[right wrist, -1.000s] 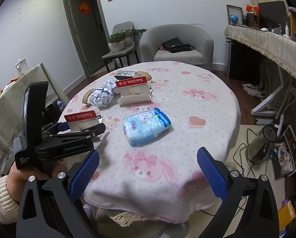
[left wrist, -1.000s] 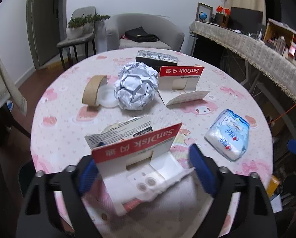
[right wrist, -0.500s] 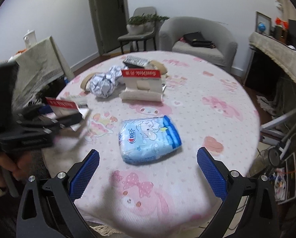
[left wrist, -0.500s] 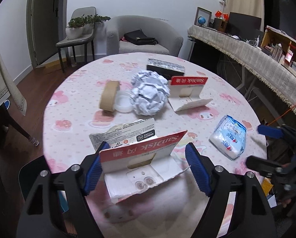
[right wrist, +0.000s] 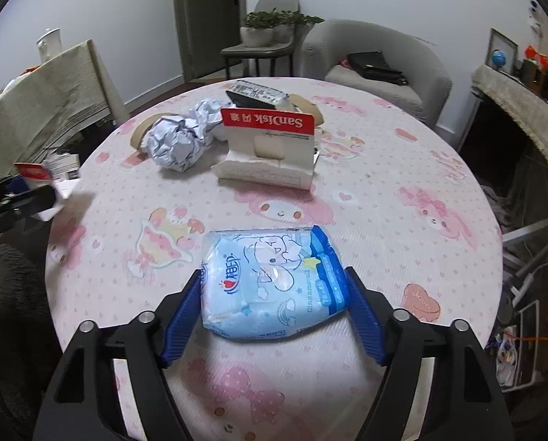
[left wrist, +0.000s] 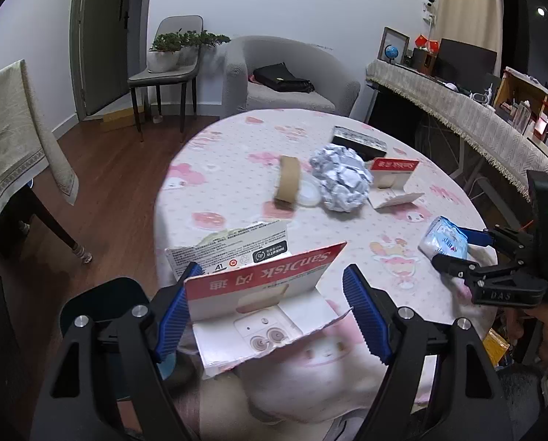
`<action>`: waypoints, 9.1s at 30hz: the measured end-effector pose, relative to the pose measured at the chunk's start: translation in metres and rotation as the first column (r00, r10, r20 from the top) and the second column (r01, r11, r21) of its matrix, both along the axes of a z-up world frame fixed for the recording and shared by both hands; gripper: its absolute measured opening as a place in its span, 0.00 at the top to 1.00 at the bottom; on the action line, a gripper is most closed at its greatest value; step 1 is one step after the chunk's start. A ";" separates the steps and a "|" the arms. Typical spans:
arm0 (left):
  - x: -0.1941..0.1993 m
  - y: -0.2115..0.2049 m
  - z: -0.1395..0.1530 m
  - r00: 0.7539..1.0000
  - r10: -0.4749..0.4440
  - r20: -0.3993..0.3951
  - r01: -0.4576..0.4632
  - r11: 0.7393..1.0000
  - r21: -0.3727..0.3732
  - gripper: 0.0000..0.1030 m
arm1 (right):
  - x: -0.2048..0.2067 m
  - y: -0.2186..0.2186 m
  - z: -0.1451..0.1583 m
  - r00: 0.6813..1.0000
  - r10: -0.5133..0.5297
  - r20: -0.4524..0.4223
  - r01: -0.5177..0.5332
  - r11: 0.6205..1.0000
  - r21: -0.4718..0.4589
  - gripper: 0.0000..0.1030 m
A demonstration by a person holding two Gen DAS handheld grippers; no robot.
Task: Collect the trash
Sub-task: 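Carry the SanDisk packaging and wipes pack over the teal bin with both tools, then open the left tool over the bin while the right tool releases the wipes pack, then move the left tool back to the table and grasp the foil ball, then grasp the second SanDisk packaging with the right tool while the left tool holds the foil ball, then carry both items over the bin and open both tools to drop them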
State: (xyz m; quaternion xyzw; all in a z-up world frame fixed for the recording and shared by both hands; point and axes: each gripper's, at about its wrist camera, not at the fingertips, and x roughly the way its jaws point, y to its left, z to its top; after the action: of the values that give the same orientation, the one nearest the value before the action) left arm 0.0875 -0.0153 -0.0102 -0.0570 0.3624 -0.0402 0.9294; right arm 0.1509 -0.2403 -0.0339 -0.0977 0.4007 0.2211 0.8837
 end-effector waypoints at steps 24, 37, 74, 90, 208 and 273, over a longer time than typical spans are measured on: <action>0.005 0.135 0.005 0.994 0.087 0.065 -0.089 0.996 0.024 0.22 | 0.000 0.139 0.075 0.993 0.078 0.089 -0.091 0.984 0.152 0.36; 0.009 0.211 -0.044 0.978 0.200 -0.066 -0.199 0.980 0.014 0.22 | 0.010 0.307 0.058 0.950 0.310 0.045 -0.314 0.940 0.132 0.36; -0.026 0.288 -0.170 0.850 0.241 -0.469 -0.247 0.968 0.049 0.17 | 0.004 0.416 -0.005 0.905 0.402 -0.138 -0.388 0.914 0.115 0.36; -0.028 0.281 -0.153 0.886 0.217 -0.409 -0.225 0.974 0.029 0.12 | 0.008 0.419 -0.021 0.902 0.385 -0.195 -0.371 0.923 0.104 0.36; 0.130 -0.062 -0.024 0.979 -0.184 -0.087 0.178 0.982 -0.069 0.52 | 0.064 0.002 0.040 0.993 -0.115 0.010 0.110 0.971 0.214 0.13; 0.016 0.210 -0.034 0.979 0.164 -0.123 -0.176 0.980 -0.096 0.52 | 0.035 0.224 0.085 0.997 0.026 0.079 -0.037 0.988 0.148 0.22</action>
State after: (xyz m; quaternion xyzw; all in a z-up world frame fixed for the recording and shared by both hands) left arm 0.1033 0.1952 -0.0444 -0.1393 0.4062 0.0236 0.9028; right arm 0.1859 -0.0161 0.0508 -0.0458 0.3473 0.2605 0.8997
